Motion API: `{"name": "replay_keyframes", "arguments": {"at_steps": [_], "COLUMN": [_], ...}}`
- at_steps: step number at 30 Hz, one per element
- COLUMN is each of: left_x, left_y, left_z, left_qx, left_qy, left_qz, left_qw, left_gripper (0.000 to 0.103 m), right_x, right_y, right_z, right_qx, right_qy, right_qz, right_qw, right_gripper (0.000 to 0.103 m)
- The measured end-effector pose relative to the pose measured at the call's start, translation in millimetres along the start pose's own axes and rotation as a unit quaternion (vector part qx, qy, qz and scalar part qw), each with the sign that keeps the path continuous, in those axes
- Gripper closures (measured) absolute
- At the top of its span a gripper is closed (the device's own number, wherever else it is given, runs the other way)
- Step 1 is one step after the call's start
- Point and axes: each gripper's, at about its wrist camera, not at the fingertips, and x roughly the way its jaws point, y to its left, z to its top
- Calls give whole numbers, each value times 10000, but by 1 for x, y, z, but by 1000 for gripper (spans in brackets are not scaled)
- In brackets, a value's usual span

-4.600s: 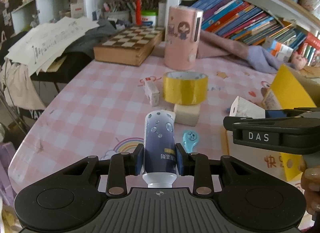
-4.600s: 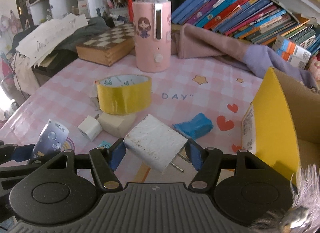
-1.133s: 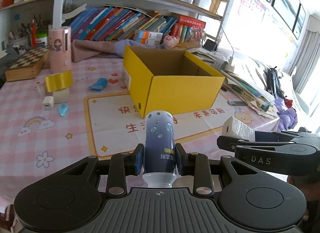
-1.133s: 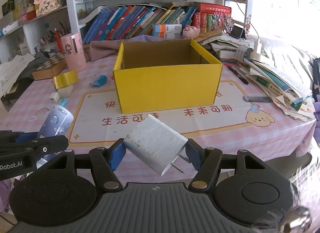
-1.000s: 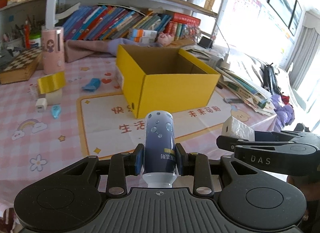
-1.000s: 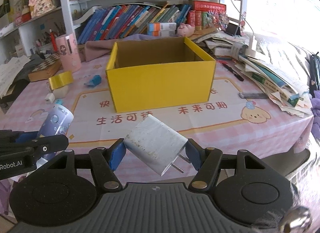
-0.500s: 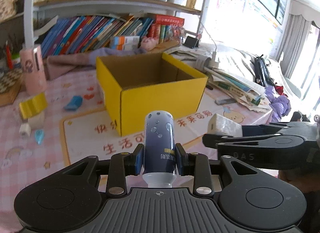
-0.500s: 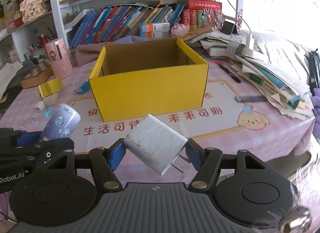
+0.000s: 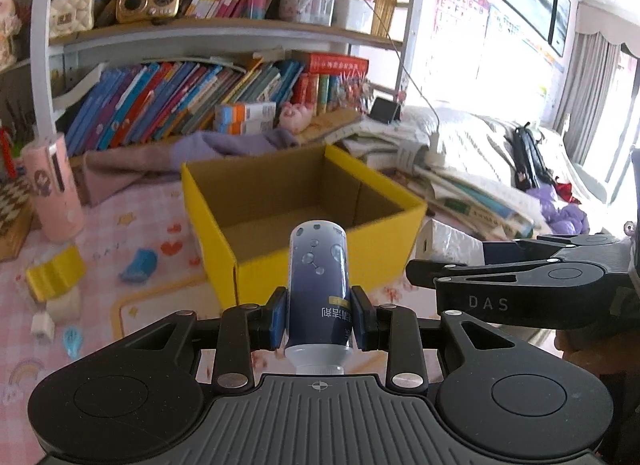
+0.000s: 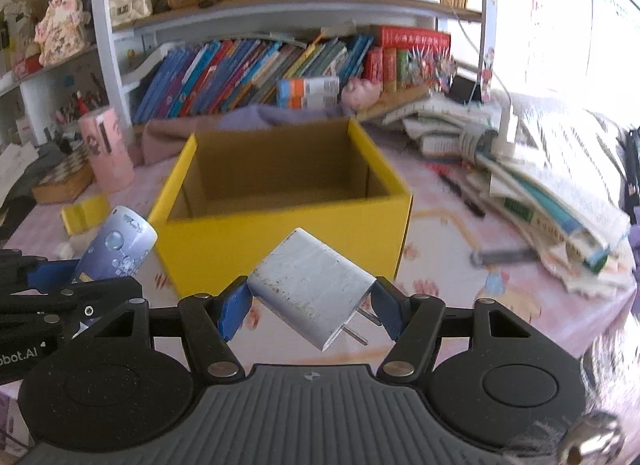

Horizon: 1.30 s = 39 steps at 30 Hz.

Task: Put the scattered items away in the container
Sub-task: 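Carry the charger and tube bottle over the yellow box with both tools, then open the right tool to drop the charger while the left tool drops the bottle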

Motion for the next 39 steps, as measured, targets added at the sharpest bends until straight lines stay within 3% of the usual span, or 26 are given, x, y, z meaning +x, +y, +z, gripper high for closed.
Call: {"name": "replay_keyframes", "arguments": {"at_steps": [10, 17, 31, 39], "left_x": [33, 64, 143, 183], "left_y": [1, 6, 24, 31], "left_z": [46, 67, 91, 89], "left_qx": [81, 70, 252, 462], "left_qy": [-279, -218, 343, 828], "left_qz": [205, 513, 1056, 1266], "left_qw": [9994, 9984, 9935, 9874], "left_gripper": [72, 72, 72, 72], "right_x": [29, 69, 168, 221], "right_y": [-18, -23, -17, -14], "right_z": [58, 91, 129, 139], "right_qx": [-149, -445, -1308, -1527], "right_qy": [-444, -402, 167, 898], "right_qz": [318, 650, 1152, 1305], "right_qw": [9984, 9961, 9846, 9755], "right_gripper": [40, 40, 40, 40]}}
